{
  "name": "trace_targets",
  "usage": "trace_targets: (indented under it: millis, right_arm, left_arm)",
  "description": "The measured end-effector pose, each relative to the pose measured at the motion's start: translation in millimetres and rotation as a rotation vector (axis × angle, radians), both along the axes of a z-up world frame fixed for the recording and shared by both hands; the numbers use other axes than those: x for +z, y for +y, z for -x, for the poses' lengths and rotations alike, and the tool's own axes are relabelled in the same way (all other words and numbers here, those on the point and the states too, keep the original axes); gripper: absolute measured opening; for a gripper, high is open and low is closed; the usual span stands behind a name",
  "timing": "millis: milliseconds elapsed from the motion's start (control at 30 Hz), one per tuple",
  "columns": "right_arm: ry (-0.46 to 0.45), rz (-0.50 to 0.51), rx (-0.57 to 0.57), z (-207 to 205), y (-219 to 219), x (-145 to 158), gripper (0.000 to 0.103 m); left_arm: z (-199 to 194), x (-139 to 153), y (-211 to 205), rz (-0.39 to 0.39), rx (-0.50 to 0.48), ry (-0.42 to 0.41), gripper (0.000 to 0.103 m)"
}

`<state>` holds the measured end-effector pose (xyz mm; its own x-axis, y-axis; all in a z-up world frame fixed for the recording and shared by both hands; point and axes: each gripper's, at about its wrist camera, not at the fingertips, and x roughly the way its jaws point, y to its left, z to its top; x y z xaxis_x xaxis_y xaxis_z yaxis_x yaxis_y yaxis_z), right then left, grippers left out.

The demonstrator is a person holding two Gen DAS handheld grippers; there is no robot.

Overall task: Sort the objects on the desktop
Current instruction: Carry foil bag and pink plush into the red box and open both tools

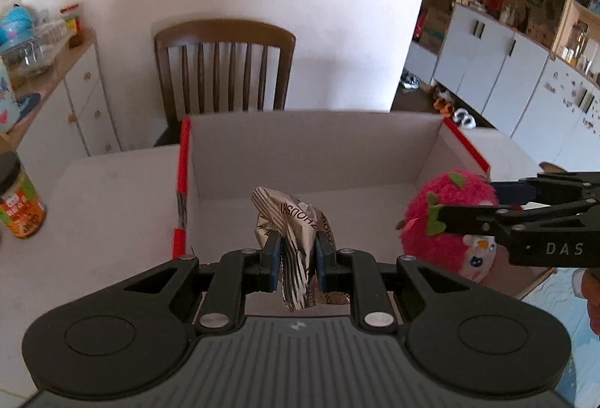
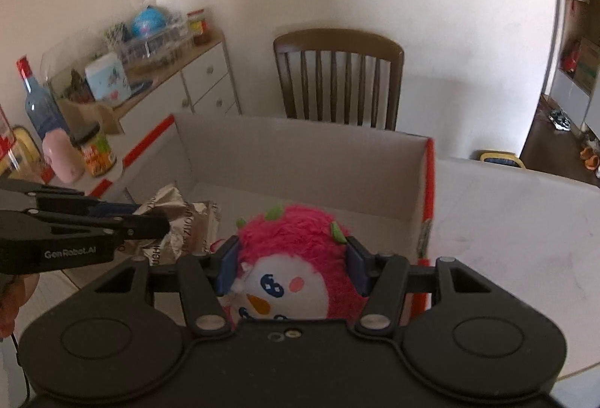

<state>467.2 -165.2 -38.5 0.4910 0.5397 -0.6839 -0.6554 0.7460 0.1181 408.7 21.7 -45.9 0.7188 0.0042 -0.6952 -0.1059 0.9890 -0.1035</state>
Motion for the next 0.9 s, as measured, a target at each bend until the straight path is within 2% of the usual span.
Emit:
trace_targets:
  millis: [300,467,667,800,833,867,900]
  right_arm:
    - [-0.009,0.126,0.037,0.5,23.2,-12.9,0.103]
    - [-0.012,0.135,0.04,1.3,24.9,-12.8,0.103]
    - [-0.022,0.112,0.023,1.8,17.6,-1.8,0.103]
    - [-0.043,0.088,0.004,8.6,9.3,13.4,0.103]
    - [-0.049,0.084,0.001,12.2,6.8,17.6,0.103]
    - [-0.053,0.079,0.0,16.0,4.4,21.7,0.103]
    - [-0.058,0.074,-0.001,19.7,2.0,25.8,0.103]
  left_arm:
    - [-10.4,-20.2,-4.4,-0.031,-0.055,0.092,0.017]
    - [-18.3,-28.9,-10.6,-0.053,-0.093,0.173,0.017]
    - [-17.5,-25.1,-13.5,-0.079,-0.094,0.176,0.02]
    - [-8.8,-13.0,-16.2,-0.109,-0.082,0.133,0.031]
    - [-5.4,-8.8,-17.1,-0.117,-0.078,0.115,0.037]
    - [-1.9,-4.5,-17.9,-0.124,-0.074,0.098,0.044]
    - [2.2,0.7,-18.6,-0.126,-0.072,0.08,0.063]
